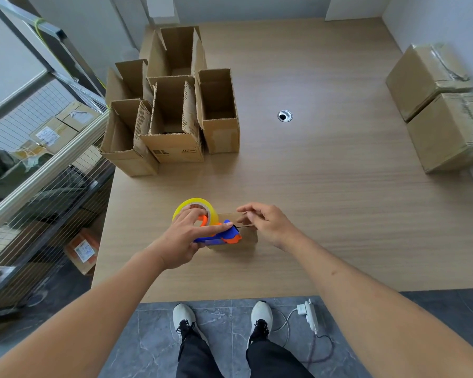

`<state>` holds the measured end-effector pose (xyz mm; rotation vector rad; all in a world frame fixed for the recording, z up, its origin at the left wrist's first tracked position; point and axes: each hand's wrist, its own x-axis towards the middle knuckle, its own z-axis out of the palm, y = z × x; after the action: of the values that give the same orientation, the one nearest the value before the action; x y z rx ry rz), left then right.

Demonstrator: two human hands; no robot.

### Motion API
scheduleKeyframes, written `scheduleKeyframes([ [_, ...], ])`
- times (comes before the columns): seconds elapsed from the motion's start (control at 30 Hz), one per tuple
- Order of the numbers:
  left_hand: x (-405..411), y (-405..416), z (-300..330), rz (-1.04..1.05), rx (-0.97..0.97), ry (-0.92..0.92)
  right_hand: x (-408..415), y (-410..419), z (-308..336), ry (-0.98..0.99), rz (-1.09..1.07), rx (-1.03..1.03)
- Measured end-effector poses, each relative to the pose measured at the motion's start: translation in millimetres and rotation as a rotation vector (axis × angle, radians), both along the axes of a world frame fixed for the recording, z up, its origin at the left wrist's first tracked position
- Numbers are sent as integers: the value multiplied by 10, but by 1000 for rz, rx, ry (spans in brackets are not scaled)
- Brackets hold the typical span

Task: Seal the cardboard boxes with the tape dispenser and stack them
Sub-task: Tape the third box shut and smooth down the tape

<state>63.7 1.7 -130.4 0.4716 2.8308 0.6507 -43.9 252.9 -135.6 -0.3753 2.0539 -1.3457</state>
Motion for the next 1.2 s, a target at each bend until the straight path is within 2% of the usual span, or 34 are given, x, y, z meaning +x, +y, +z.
scheduleKeyframes([
  [0.17, 2, 14, -15, 10, 8, -2, 45, -1, 38, 146, 100, 93],
  [0.5, 181, 150, 81, 61, -195, 35, 158, -76, -69, 255, -81, 107],
  [0.67, 158, 132, 65, 43, -189, 70, 302, -19, -84, 324, -203, 125],
  [0.8, 172, 80, 57, 74, -187, 31, 223, 333, -54, 282, -337, 223],
  [0.9, 161, 103, 59, 76, -172, 7, 146, 520, -20, 166, -343, 260],
  [1.07, 77, 185, 76, 46, -171, -8, 123, 495, -20, -89, -438, 179],
  [1.2, 56, 190, 110, 48, -148, -25, 107, 460, -133, -144, -450, 208],
])
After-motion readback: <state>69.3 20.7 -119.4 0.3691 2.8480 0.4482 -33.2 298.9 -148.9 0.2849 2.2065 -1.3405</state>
